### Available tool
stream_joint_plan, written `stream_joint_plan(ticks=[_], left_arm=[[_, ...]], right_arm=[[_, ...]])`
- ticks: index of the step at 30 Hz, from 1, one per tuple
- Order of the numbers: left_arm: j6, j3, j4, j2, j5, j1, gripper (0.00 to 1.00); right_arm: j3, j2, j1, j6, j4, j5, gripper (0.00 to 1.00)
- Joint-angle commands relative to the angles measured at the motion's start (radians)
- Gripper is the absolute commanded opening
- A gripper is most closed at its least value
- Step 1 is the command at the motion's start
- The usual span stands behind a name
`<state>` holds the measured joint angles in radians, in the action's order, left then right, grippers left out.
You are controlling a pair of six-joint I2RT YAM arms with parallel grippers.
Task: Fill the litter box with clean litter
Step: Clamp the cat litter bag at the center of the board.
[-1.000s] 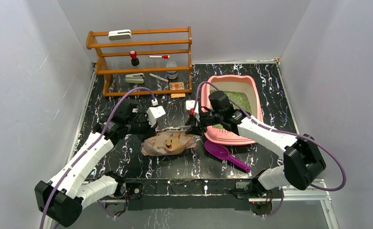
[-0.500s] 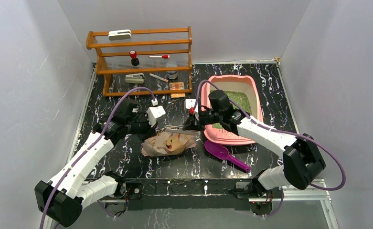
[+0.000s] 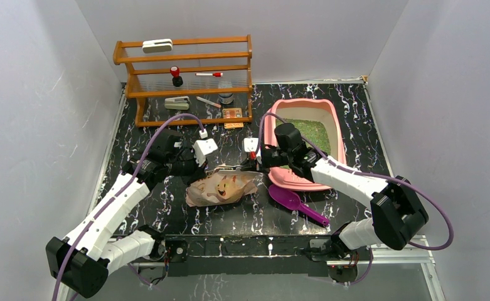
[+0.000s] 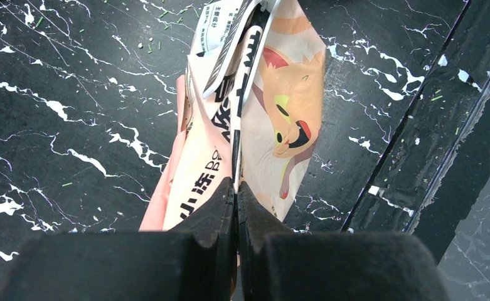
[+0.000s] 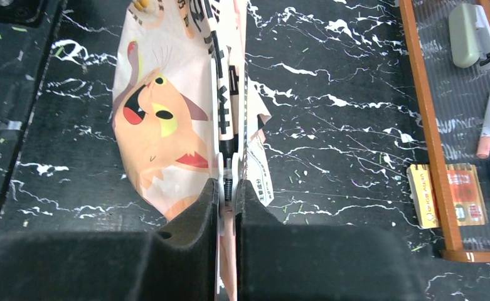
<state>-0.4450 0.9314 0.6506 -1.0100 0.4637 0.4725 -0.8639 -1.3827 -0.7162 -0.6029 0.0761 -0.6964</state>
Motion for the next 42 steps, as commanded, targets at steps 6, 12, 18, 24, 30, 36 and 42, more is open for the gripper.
stream_joint_plan(ticks=[6,12,18,24,30,36,42], left_arm=[[0.008,0.079,-0.031,0.024,0.091,0.002,0.0],[0.008,0.079,-0.031,0.025,0.085,0.002,0.0],[0.015,0.075,-0.041,0.025,0.093,0.002,0.0],[0.029,0.053,-0.049,0.032,0.094,0.002,0.07],[0.017,0.013,-0.052,0.003,0.072,0.002,0.4],[-0.044,0.027,0.01,-0.124,0.064,0.002,0.43],[-0.094,0.029,0.014,-0.177,0.035,0.002,0.32]], right_arm=[[-0.017,-0.012,-0.001,-0.102,-0.049,0.018,0.24],[0.002,0.028,-0.002,-0.033,0.01,0.029,0.44],[-0.004,0.047,-0.002,0.027,0.021,0.042,0.51],[0.003,-0.001,-0.001,0.054,0.012,0.024,0.53],[-0.041,-0.044,-0.011,0.107,0.039,-0.036,0.47],[-0.052,-0.043,-0.018,0.085,0.01,-0.005,0.43],[-0.066,-0.038,-0.017,0.077,-0.015,-0.006,0.4]])
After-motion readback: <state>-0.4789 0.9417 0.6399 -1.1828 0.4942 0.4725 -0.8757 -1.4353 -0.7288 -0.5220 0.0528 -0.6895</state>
